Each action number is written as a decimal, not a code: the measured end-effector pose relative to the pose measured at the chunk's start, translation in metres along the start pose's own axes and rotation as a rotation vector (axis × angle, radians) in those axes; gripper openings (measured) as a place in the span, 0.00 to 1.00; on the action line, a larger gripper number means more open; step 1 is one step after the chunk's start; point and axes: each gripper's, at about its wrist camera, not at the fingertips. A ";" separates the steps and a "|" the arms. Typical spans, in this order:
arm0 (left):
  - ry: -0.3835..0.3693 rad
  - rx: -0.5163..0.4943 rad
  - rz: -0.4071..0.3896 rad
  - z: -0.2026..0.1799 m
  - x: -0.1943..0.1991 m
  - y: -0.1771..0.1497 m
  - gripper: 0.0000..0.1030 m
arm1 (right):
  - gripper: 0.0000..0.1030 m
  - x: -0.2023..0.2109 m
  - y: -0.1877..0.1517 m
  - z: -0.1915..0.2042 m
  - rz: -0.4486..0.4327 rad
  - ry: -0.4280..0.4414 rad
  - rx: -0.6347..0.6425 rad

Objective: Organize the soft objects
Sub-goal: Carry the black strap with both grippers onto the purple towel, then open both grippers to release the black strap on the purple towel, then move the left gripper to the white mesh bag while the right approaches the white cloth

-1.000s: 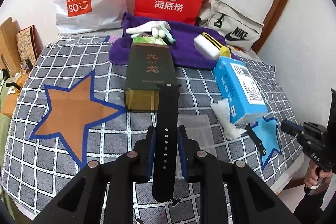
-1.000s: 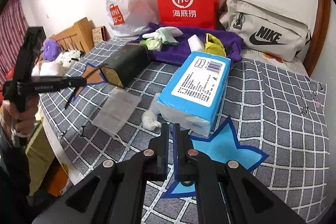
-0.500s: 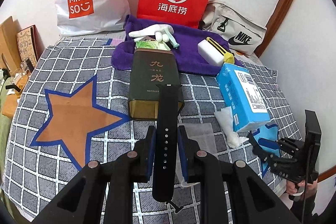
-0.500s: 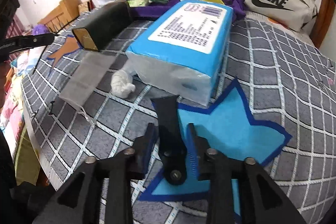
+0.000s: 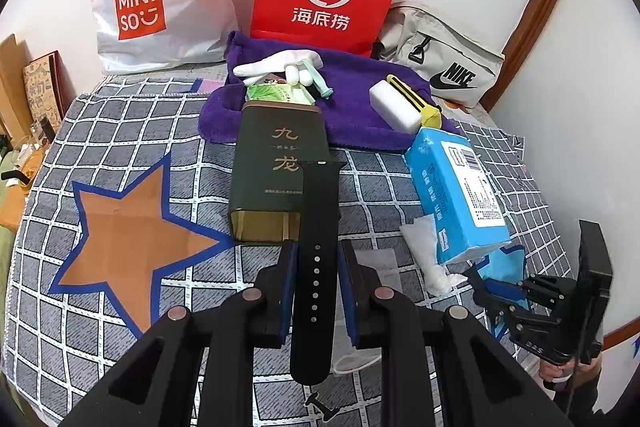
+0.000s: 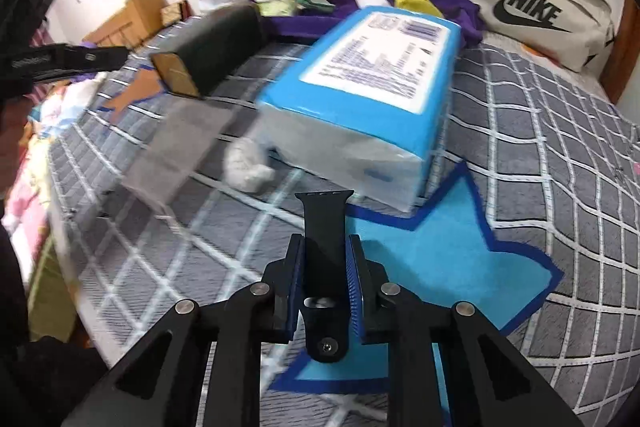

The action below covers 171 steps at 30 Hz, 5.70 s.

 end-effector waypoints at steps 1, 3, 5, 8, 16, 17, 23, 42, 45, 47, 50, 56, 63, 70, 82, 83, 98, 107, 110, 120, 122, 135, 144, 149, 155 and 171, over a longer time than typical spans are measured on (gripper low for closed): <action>-0.001 0.000 -0.003 0.000 0.001 0.001 0.19 | 0.20 0.003 0.002 0.002 -0.005 0.012 -0.008; -0.001 0.001 -0.011 0.000 0.003 0.004 0.19 | 0.20 0.014 0.008 0.005 -0.031 0.024 -0.013; 0.000 0.006 -0.020 0.001 0.005 0.008 0.19 | 0.20 0.027 0.016 0.009 -0.060 0.039 -0.011; 0.009 0.018 -0.025 0.004 0.006 0.014 0.19 | 0.20 0.043 0.032 0.010 -0.111 0.062 -0.031; 0.036 0.039 -0.043 0.008 0.007 0.032 0.19 | 0.20 0.063 0.075 0.003 -0.213 0.020 -0.036; 0.039 0.039 -0.044 0.008 0.007 0.034 0.19 | 0.20 0.064 0.080 0.002 -0.222 0.010 -0.036; 0.040 0.032 -0.054 0.005 0.002 0.048 0.19 | 0.20 0.061 0.110 -0.008 -0.264 -0.039 -0.040; 0.058 0.029 -0.075 0.010 -0.023 0.098 0.19 | 0.20 0.033 0.180 -0.024 -0.322 -0.032 -0.039; 0.062 0.036 -0.068 0.013 -0.033 0.105 0.19 | 0.20 0.020 0.189 -0.029 -0.313 -0.031 -0.037; 0.062 0.041 -0.058 0.014 -0.043 0.110 0.19 | 0.20 0.010 0.196 -0.034 -0.307 -0.030 -0.041; 0.064 0.051 -0.044 0.017 -0.058 0.117 0.19 | 0.20 -0.007 0.206 -0.043 -0.295 -0.031 -0.048; 0.069 0.060 -0.022 0.020 -0.093 0.134 0.19 | 0.20 -0.040 0.226 -0.062 -0.270 -0.036 -0.049; 0.081 0.081 0.004 0.028 -0.129 0.144 0.19 | 0.20 -0.080 0.240 -0.089 -0.222 -0.055 -0.071; 0.092 0.087 0.020 0.034 -0.156 0.147 0.19 | 0.20 -0.102 0.237 -0.109 -0.222 -0.040 -0.148; 0.076 0.136 0.053 0.047 -0.193 0.144 0.20 | 0.20 -0.139 0.224 -0.130 -0.089 -0.061 -0.170; 0.078 0.135 0.058 0.047 -0.195 0.143 0.20 | 0.20 -0.142 0.223 -0.130 -0.079 -0.059 -0.173; 0.134 0.110 0.051 0.046 -0.177 0.147 0.40 | 0.53 -0.130 0.233 -0.117 -0.075 -0.046 -0.161; 0.148 0.106 -0.042 0.038 -0.109 0.145 0.42 | 0.53 -0.076 0.229 -0.062 -0.142 -0.028 -0.080; 0.168 0.087 -0.069 0.031 -0.085 0.136 0.42 | 0.53 -0.058 0.221 -0.050 -0.172 -0.024 -0.090; 0.174 0.020 -0.106 0.014 -0.018 0.098 0.42 | 0.53 0.006 0.186 -0.022 -0.271 -0.053 -0.150; 0.161 0.012 -0.110 0.011 -0.007 0.089 0.42 | 0.54 0.016 0.178 -0.019 -0.282 -0.045 -0.167; 0.169 0.027 -0.071 0.010 0.017 0.021 0.45 | 0.57 0.029 0.096 0.020 -0.137 -0.007 -0.150; 0.103 0.074 -0.053 0.017 0.016 -0.011 0.45 | 0.44 0.002 0.054 0.051 -0.054 0.018 -0.054; 0.090 0.082 -0.029 0.023 0.010 -0.024 0.45 | 0.44 -0.020 0.045 0.057 -0.010 -0.018 -0.036; 0.077 0.079 -0.006 0.032 0.003 -0.033 0.45 | 0.43 -0.043 0.039 0.061 -0.006 -0.062 -0.020; 0.036 0.064 0.061 0.010 -0.012 -0.050 0.51 | 0.17 -0.011 0.021 0.066 -0.023 -0.040 0.054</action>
Point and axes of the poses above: each gripper's, at about its wrist camera, not at the fingertips, and x roughly against the way its jaws point, z to its left, y to its top, and after that the axes turned 13 degrees about -z, right-handed
